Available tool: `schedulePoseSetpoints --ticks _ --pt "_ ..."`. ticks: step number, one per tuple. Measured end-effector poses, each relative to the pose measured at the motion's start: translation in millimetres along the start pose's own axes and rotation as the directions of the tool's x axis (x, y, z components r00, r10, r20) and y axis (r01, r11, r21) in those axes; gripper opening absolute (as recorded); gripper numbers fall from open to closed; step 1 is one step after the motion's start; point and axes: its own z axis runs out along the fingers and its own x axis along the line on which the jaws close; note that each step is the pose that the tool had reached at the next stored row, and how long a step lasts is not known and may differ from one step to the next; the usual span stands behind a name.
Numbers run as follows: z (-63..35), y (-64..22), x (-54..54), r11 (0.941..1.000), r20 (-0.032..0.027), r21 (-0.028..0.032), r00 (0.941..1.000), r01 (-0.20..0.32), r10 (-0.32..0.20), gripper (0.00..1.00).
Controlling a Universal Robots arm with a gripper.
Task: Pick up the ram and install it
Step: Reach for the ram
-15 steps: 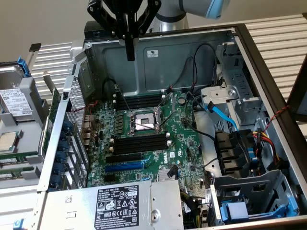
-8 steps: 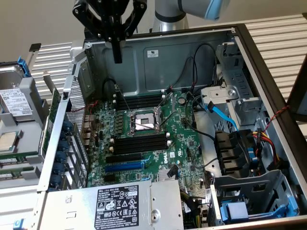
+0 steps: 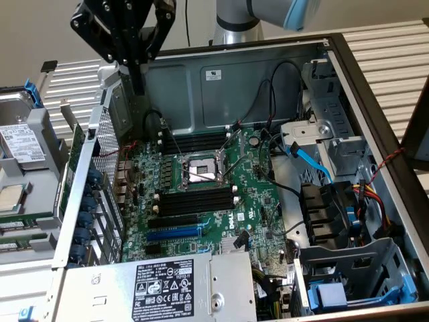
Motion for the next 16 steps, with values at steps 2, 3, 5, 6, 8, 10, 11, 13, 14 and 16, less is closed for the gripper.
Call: schedulePoseSetpoints --ticks 2,3,5,6,8,10,11,13,14,16 --pt "0.4 -2.2 9.0 1.0 0.0 0.0 1.0 0.0 0.0 0.11" --pt "0.4 -3.5 13.3 1.0 0.0 0.0 1.0 0.0 0.0 0.11" --pt "0.6 -6.4 21.7 1.0 -0.0002 0.0 1.0 0.0 0.0 0.11" --pt "0.6 -8.0 25.4 1.0 -0.0004 0.0 1.0 0.0 0.0 0.11" --pt "0.9 -11.0 33.2 1.0 -0.0012 0.0001 1.0 0.0 0.0 0.11" --pt "1.2 -13.3 41.7 1.0 -0.0037 0.0002 1.0 0.0 0.0 0.11" --pt "1.3 -14.2 45.5 1.0 -0.0061 0.0004 1.0 0.0 0.0 0.11" --pt "1.5 -15.3 52.4 1.0 -0.0132 0.001 0.9999 -0.001 0.001 0.11" --pt "1.6 -15.7 55.7 1.0 -0.0182 0.0013 0.9998 -0.001 0.001 0.11" --pt "1.7 -16.2 62.0 1.0 -0.0288 0.0021 0.9996 -0.001 0.001 0.11"
